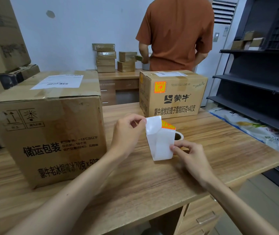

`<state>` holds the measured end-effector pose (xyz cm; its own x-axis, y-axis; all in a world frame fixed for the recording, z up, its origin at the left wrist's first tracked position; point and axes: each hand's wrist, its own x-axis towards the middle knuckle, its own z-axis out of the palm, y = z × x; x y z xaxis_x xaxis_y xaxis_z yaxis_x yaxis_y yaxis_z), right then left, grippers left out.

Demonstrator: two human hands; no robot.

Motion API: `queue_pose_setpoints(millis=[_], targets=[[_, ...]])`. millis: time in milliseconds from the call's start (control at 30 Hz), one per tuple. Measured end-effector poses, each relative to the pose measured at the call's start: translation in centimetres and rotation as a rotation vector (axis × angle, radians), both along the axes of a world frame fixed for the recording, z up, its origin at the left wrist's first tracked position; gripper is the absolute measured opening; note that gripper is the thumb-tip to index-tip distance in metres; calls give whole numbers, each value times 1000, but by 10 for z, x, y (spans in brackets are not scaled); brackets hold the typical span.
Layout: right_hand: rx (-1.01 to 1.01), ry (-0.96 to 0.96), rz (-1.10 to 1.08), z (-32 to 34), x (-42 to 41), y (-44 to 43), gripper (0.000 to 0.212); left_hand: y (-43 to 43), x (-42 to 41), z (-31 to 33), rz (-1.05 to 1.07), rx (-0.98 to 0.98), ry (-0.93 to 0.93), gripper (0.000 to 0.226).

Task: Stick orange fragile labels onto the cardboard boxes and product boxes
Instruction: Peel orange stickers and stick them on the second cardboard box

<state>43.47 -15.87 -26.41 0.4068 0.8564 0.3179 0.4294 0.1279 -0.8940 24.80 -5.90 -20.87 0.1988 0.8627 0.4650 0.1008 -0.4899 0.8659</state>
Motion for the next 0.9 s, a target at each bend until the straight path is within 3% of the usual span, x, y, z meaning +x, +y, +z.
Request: queue_pose_setpoints(millis=[233,333,500,600,667,733,833,900], targets=[[-48,-44,-40,1,1,2,15,-2,-7,2,33,26,-16,28],[-125,-72,-90,7,3,0,20,-7,-11,1,42,58,7,20],[-344,-357,-348,28,0,-10,35,-19,-21,-4,57,183,86,11],[-270,-413,-447,45,-7,-17,45,-21,-26,-6,75,279,132,11],[-172,-340,-407,56,-14,-18,44,-23,-29,-7,87,335,152,11],[-112,-138,-279,67,-25,-17,39,-25,-31,-8,102,408,164,10],[-167,220,-15,80,-47,-17,33,-30,-34,-10,113,565,191,6],[-213,316,69,85,-57,-18,31,-34,-35,-11,107,677,227,7]])
